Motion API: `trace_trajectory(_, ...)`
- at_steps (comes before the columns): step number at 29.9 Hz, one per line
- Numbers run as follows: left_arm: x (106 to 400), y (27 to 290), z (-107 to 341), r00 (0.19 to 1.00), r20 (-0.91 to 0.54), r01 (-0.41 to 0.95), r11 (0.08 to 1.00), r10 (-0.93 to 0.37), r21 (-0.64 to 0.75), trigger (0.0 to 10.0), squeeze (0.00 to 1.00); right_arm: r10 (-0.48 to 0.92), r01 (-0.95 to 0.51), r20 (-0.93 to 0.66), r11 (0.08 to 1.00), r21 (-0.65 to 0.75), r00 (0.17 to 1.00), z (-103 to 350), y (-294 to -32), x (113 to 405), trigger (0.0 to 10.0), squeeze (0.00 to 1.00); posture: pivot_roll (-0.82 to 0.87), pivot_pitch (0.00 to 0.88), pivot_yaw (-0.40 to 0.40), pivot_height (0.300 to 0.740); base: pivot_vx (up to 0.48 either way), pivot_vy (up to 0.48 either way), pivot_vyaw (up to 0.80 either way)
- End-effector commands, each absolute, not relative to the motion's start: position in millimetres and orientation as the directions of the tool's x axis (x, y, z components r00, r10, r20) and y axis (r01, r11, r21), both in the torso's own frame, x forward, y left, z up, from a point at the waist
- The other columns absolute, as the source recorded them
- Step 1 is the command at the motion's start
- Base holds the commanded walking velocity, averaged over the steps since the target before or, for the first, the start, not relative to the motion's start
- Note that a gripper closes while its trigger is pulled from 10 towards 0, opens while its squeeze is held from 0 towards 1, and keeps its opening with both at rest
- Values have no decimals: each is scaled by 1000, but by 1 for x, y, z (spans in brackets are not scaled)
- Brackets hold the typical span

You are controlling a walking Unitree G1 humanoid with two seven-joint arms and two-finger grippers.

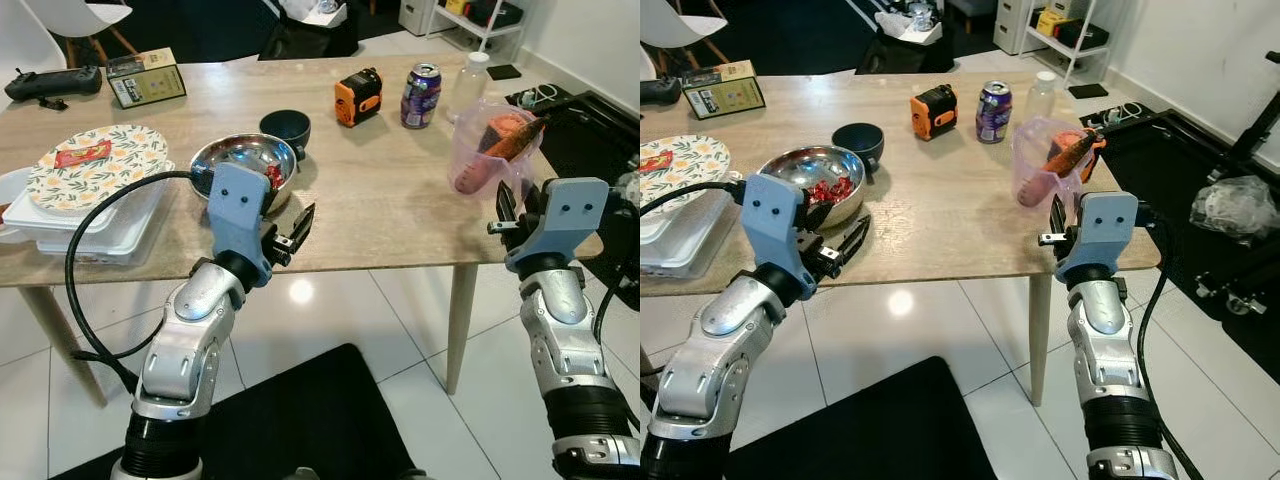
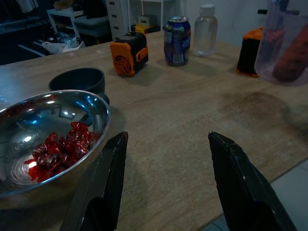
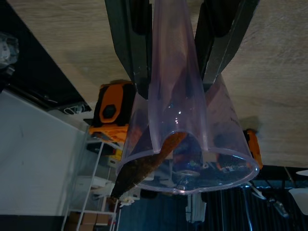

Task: Restocking fridge

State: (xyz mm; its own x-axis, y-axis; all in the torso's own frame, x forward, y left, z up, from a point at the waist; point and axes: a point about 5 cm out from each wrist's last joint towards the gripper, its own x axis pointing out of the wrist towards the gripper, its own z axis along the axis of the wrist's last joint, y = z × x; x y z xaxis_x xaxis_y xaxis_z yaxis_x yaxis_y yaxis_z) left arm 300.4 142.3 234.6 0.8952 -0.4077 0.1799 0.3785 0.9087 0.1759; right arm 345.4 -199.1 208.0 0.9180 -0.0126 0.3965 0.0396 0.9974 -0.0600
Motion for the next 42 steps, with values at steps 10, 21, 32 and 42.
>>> trace_trajectory(10,291,148,237,821,174,527,839,-543,132,10000,0,135,-106,405,990,-94,904,220,-201,338,10000,0,52,143,-9,740,0,0,0)
trace_trajectory(21,301,159,234,898,184,382,917,-398,117,10000,0,61,-69,340,998,10,938,199,-202,337,10000,0,51,138,-6,740,0,0,0)
trace_trajectory(32,309,163,229,940,167,282,953,-298,112,10000,0,85,-95,293,995,20,952,188,-188,338,10000,0,47,142,-1,740,0,0,0)
trace_trajectory(42,311,163,228,948,168,255,962,-269,100,10000,0,77,-89,263,995,34,962,186,-188,341,10000,0,46,152,-5,740,0,0,-240)
